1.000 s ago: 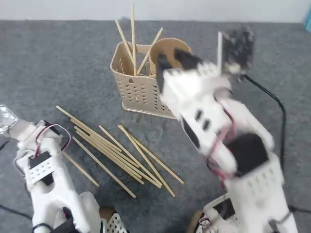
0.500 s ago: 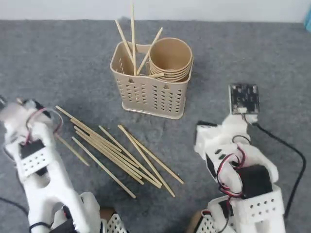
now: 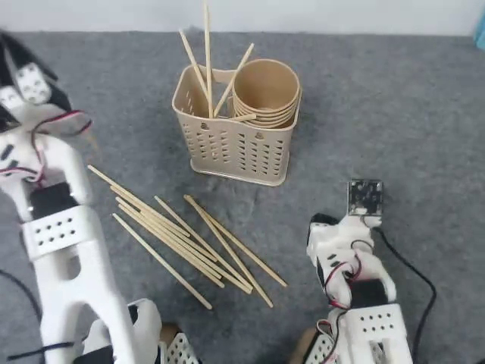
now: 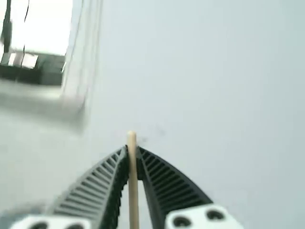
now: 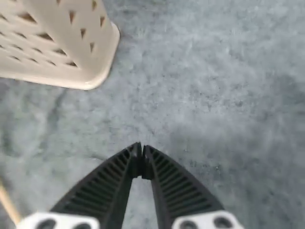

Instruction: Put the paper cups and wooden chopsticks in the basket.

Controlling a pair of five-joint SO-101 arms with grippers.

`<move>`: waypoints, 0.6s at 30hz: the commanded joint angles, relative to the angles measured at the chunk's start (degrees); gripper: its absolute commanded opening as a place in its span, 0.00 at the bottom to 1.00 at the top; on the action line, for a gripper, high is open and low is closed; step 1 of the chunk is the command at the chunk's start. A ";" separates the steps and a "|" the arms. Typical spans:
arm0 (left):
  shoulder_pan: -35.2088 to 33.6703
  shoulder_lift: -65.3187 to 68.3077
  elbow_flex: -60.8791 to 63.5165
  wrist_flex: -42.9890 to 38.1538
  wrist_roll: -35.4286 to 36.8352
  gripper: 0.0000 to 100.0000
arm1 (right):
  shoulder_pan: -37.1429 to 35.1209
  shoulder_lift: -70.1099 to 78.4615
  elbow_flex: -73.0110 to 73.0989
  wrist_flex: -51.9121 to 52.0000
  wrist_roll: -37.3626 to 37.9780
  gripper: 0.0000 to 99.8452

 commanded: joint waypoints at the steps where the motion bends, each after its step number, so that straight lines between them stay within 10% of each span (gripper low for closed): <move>1: 6.86 -2.11 -6.11 -13.45 -0.53 0.01 | 0.31 -4.53 1.41 -1.89 1.05 0.01; 12: 30.68 0.35 -10.15 -18.64 -8.00 0.01 | 0.31 -10.59 1.41 4.18 1.41 0.01; 18: 32.62 8.70 -10.68 -22.51 -10.73 0.01 | 0.48 -10.59 1.41 4.18 1.49 0.01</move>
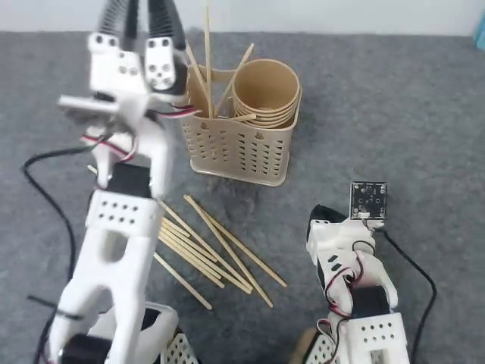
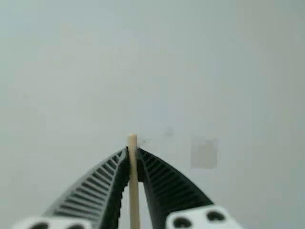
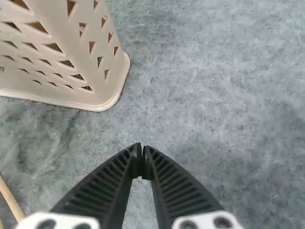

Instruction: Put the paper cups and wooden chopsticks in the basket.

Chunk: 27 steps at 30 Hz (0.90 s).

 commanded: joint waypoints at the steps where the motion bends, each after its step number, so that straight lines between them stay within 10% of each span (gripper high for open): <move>1: 0.88 5.45 -3.03 -5.71 -1.23 0.01 | 0.48 -1.10 1.14 0.31 1.23 0.01; 18: 0.88 8.09 5.14 7.38 -1.32 0.02 | 0.66 -1.10 1.14 -0.04 1.32 0.01; 27: -4.40 3.69 4.18 19.25 -1.49 0.31 | 0.66 -1.10 1.14 -0.04 1.32 0.01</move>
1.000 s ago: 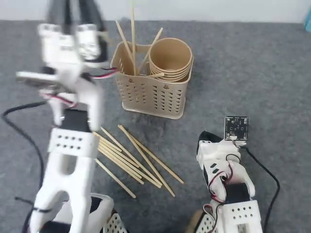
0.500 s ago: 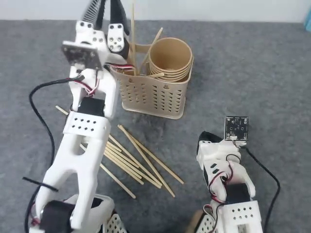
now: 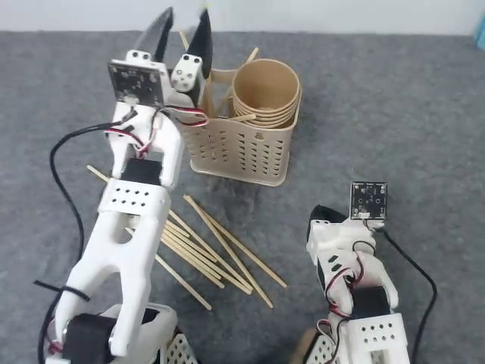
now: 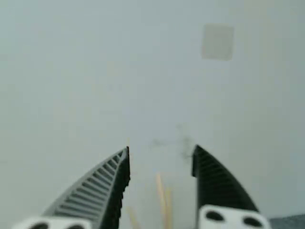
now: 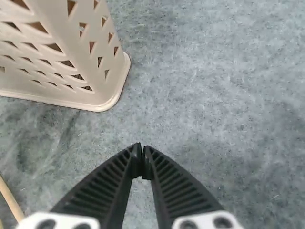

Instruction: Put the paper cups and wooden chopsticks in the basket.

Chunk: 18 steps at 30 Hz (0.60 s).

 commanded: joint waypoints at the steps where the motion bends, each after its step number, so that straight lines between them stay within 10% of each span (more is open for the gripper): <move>1: -3.69 -6.33 -1.71 13.36 -0.35 0.31 | 0.66 -1.10 1.14 -0.04 1.14 0.01; 18: -30.07 -21.27 -3.12 55.91 -0.18 0.10 | 0.57 -1.10 1.14 0.40 1.14 0.01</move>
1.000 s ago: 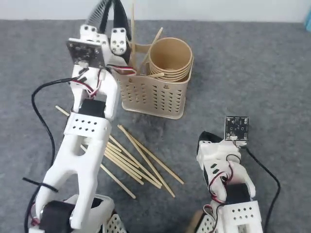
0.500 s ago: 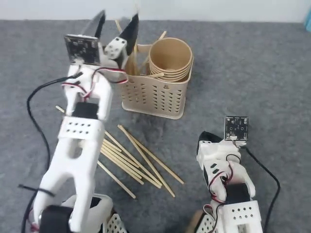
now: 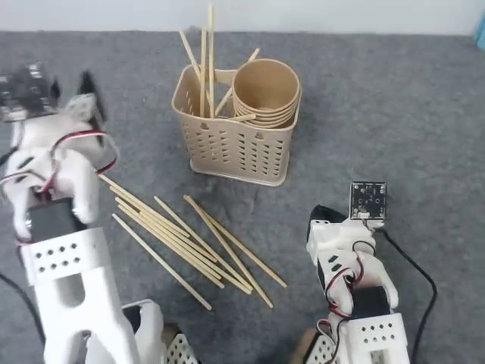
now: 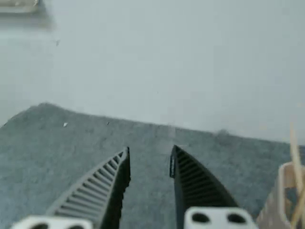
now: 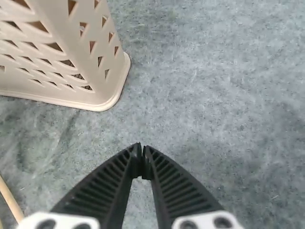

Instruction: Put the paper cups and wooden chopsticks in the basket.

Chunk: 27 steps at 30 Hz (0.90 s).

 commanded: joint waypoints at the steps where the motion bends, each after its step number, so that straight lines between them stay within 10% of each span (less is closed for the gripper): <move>1: -6.42 2.46 1.54 3.60 -0.18 0.10 | 0.57 -1.10 1.14 0.40 0.88 0.01; 11: -13.54 26.81 3.82 3.52 0.26 0.10 | 0.48 -1.10 1.14 0.48 0.88 0.01; 27: -15.21 66.02 -27.30 12.84 7.21 0.10 | 0.31 -1.10 1.14 1.27 0.97 0.01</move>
